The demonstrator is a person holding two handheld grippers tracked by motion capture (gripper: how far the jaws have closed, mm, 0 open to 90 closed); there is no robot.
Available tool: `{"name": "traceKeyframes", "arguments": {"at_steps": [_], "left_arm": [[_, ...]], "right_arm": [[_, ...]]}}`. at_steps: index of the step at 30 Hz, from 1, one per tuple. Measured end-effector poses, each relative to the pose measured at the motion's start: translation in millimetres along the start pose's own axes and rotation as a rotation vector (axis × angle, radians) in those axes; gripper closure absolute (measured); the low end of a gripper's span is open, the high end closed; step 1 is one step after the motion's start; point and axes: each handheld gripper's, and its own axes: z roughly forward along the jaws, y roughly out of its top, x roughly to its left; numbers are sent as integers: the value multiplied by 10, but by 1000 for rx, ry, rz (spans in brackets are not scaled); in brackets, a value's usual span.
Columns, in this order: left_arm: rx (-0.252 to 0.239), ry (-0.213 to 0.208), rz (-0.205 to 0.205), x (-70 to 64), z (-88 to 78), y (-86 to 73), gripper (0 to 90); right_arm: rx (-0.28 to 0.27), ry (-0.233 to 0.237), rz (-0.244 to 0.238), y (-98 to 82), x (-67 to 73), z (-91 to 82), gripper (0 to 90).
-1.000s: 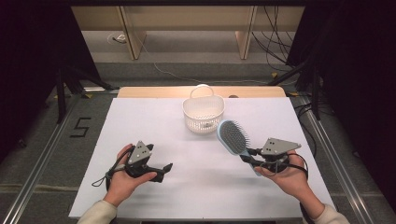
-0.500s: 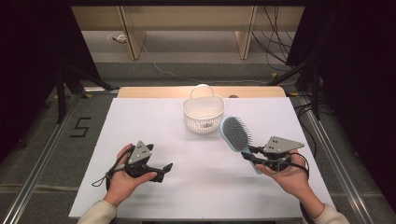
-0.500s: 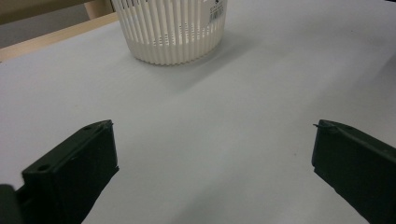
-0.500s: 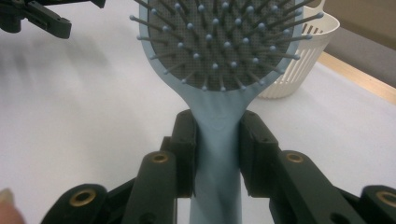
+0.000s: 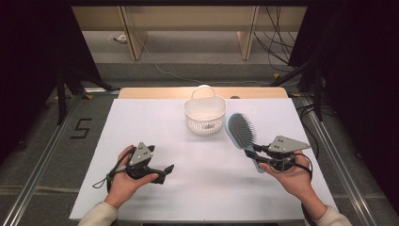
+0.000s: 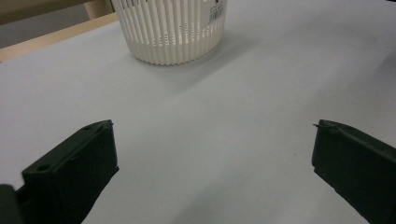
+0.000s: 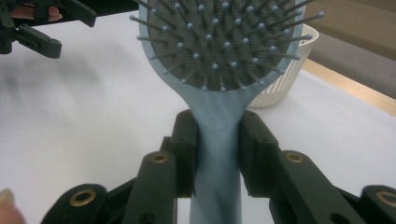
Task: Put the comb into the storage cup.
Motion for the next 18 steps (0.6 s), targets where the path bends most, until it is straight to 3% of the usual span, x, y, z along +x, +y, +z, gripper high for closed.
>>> {"name": "traceKeyframes", "arguments": {"at_steps": [18], "left_arm": [[-2, 1, -1, 1, 1, 2, 0]], "right_arm": [[-26, -14, 32, 15, -37, -1, 705]]}}
